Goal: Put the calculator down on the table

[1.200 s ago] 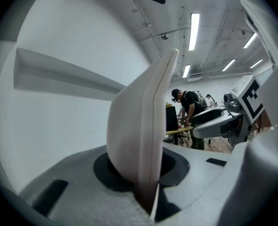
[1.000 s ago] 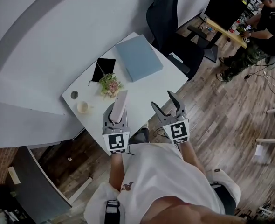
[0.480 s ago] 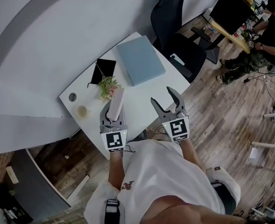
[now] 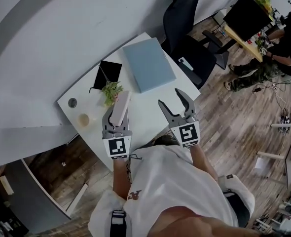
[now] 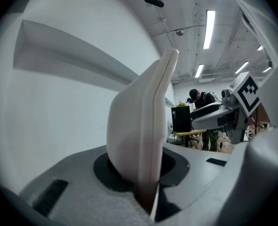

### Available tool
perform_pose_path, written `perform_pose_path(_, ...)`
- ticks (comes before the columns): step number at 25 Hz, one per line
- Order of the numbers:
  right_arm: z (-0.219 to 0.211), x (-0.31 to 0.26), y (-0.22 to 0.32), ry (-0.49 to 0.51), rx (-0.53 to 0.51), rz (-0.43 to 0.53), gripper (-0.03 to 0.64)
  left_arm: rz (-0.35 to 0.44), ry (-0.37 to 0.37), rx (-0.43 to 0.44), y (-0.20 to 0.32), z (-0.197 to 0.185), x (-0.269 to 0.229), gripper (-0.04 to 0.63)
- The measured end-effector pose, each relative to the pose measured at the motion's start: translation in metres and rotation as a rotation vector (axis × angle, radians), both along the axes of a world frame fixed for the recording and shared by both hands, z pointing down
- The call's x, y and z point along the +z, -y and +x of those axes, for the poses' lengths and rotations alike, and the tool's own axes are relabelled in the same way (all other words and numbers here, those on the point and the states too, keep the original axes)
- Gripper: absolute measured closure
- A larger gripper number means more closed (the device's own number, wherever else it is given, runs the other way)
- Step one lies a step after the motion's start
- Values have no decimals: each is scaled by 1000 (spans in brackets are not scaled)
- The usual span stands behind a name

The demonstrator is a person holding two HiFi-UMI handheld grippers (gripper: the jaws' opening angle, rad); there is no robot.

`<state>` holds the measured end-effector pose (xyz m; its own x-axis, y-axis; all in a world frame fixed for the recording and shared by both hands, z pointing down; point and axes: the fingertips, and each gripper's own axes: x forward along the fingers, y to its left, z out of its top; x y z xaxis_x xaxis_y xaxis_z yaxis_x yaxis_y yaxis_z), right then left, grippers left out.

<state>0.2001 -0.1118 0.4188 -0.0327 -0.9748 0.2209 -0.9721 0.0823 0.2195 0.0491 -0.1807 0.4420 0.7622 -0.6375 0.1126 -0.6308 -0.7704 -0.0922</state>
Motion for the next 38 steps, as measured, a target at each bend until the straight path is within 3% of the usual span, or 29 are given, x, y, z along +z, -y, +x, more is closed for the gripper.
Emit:
perform_pose_path(13,-13,11,52,32,-151,-48,327,-47,6,-131,16,-19,10,517)
perform_pose_path(33,-19,60,97,108,-549,-131,337,-212,10,-462,-1,-30,55,517)
perform_pose_path(38,-21,76,95,149,-622,-182,345,-274,25,-504,-14,-23,73,518)
